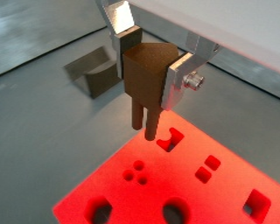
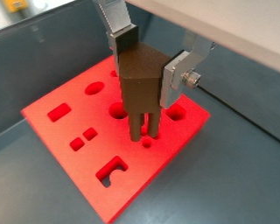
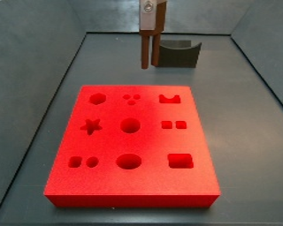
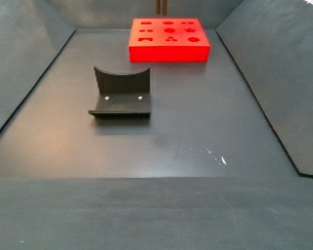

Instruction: Insert the 3 prong object.

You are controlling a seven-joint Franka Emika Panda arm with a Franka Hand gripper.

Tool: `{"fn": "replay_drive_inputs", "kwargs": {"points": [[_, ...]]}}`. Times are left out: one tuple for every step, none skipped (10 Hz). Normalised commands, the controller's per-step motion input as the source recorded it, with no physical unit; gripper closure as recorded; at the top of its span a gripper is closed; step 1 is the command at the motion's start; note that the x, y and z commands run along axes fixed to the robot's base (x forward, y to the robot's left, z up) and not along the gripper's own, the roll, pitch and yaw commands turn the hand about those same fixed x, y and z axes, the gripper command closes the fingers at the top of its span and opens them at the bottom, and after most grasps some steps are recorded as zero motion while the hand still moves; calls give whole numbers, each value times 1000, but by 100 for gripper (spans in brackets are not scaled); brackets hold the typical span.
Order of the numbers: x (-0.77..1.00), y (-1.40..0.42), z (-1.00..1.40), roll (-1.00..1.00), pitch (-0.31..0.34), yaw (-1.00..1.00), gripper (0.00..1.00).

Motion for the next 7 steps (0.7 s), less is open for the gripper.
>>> {"fn": "replay_drive_inputs", "kwargs": {"points": [[57, 123, -331, 169, 114, -754, 100], [0, 66, -357, 183, 243, -729, 100], [-23, 3, -346, 164, 241, -789, 100], [-60, 0, -306, 116, 223, -840, 100], [-77, 0, -269, 103, 194, -874, 100], [3, -37, -60, 57, 139, -749, 100], [43, -6, -94, 0, 0, 0, 100]]}}
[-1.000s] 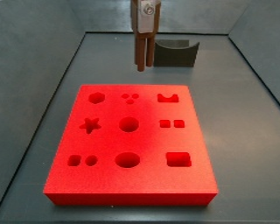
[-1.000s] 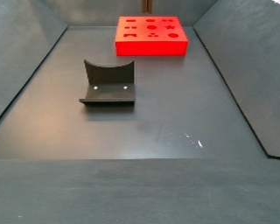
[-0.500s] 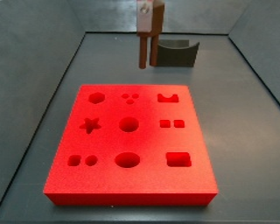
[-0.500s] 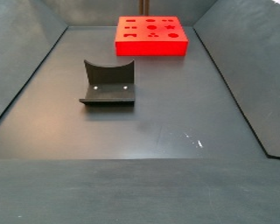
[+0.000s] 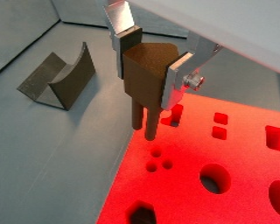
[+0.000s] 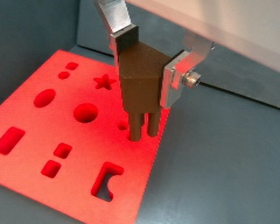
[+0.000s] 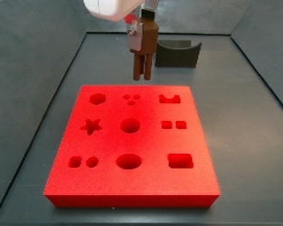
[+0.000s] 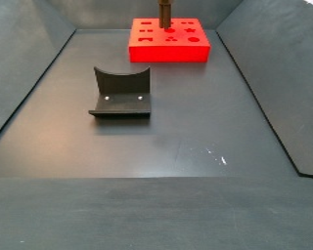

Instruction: Insert the 3 prong object.

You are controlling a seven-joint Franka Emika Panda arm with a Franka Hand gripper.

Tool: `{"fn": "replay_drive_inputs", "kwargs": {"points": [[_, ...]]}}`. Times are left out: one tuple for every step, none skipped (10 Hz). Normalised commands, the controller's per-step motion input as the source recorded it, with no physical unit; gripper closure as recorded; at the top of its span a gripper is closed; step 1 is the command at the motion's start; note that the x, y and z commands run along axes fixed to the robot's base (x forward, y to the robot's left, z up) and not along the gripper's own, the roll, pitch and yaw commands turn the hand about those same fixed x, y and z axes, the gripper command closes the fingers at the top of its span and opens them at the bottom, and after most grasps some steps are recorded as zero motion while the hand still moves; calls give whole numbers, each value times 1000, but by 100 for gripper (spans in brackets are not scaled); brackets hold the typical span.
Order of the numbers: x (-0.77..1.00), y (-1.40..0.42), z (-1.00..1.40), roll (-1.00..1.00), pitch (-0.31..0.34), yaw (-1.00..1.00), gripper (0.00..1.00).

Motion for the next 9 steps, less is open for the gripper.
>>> {"fn": "replay_drive_inputs", "kwargs": {"points": [[269, 0, 0, -210, 56, -803, 100], [63, -31, 0, -207, 0, -857, 100], [0, -74, 0, -200, 0, -877, 100], [0, -74, 0, -200, 0, -877, 100], [0, -77, 0, -197, 0, -880, 100], [0, -77, 0, -197, 0, -880, 100], [0, -77, 0, -197, 0, -880, 100], [0, -77, 0, -197, 0, -883, 100], [0, -77, 0, -197, 0, -880, 100]]}}
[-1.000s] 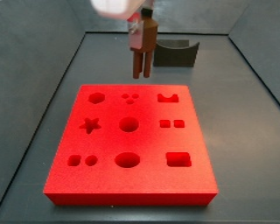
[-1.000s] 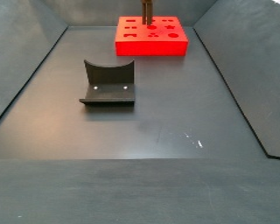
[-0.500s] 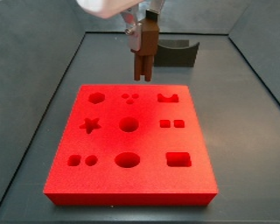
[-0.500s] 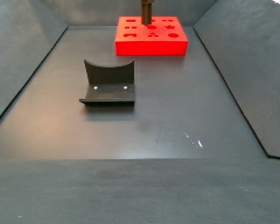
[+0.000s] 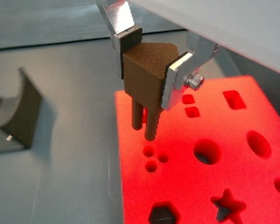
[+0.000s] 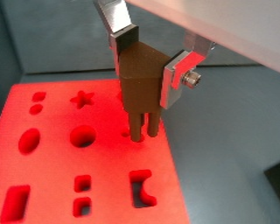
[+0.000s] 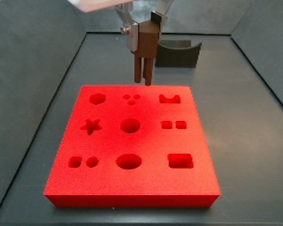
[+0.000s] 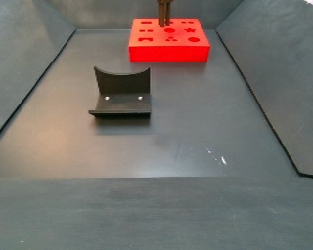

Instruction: Insert the 3 prong object.

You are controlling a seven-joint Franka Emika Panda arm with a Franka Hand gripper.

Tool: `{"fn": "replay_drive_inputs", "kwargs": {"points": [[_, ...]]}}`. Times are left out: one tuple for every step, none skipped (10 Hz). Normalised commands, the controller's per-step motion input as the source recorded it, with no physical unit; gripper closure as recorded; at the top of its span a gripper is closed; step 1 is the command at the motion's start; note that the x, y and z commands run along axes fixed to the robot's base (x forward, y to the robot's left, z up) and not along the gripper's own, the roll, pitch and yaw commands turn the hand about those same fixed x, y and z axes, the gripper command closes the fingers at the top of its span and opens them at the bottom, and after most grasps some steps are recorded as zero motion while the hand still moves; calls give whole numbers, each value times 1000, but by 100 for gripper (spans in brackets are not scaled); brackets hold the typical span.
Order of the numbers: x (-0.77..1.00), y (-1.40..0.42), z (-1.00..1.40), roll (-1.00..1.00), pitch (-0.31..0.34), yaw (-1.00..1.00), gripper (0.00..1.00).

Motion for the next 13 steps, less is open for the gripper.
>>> {"fn": "replay_drive_inputs", "kwargs": {"points": [[0, -77, 0, -206, 0, -871, 100], [0, -80, 0, -217, 0, -851, 100], [0, -83, 0, -230, 0, -826, 100], [0, -89, 0, -269, -31, -763, 100], [20, -51, -6, -306, -31, -703, 100], [20, -51, -3, -306, -36, -706, 100], [11, -51, -9, -299, -34, -711, 100], [9, -54, -29, -287, -20, -723, 100], [23, -23, -117, -261, -11, -743, 100], [226, 0, -391, -173, 49, -806, 100], [137, 74, -534, -96, 137, -831, 100], [126, 66, -534, -91, 130, -846, 100], [291, 209, 0, -110, 153, -300, 100]]}}
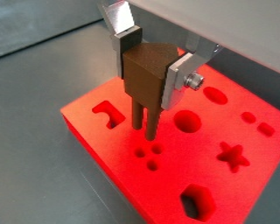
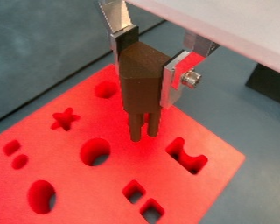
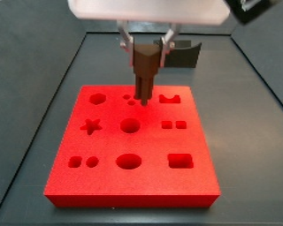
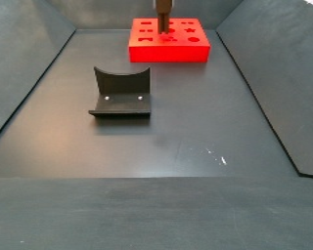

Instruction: Insert the 3 prong object.

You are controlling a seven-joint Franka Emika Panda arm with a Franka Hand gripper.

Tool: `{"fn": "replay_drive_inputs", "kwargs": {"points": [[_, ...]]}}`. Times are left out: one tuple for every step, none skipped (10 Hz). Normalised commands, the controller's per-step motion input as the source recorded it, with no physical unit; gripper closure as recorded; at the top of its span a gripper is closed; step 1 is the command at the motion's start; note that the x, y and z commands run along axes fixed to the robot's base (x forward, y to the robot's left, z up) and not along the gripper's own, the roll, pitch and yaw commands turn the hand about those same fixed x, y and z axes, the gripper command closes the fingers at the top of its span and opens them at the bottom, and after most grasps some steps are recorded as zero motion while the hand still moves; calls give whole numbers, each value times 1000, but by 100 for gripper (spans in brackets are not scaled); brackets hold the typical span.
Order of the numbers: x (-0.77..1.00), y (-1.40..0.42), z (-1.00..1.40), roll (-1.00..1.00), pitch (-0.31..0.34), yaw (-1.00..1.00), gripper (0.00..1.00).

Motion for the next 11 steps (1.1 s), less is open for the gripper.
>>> {"fn": "replay_drive_inputs", "kwargs": {"points": [[0, 100, 0, -49, 0, 0, 100], [0, 63, 943, -123, 111, -154, 100], [-23, 0, 597, 91, 217, -506, 100], [-389, 14, 194, 193, 147, -469, 100], [-497, 103, 31, 209, 34, -329, 100], [-394, 57, 0, 194, 0, -277, 100], [-71, 6, -60, 81, 0, -177, 100], [0, 29, -309, 0, -34, -137, 100], [186, 0, -389, -104, -141, -246, 100], [303, 71, -231, -160, -116, -246, 100], [117, 134, -71, -99, -43, -171, 100]]}}
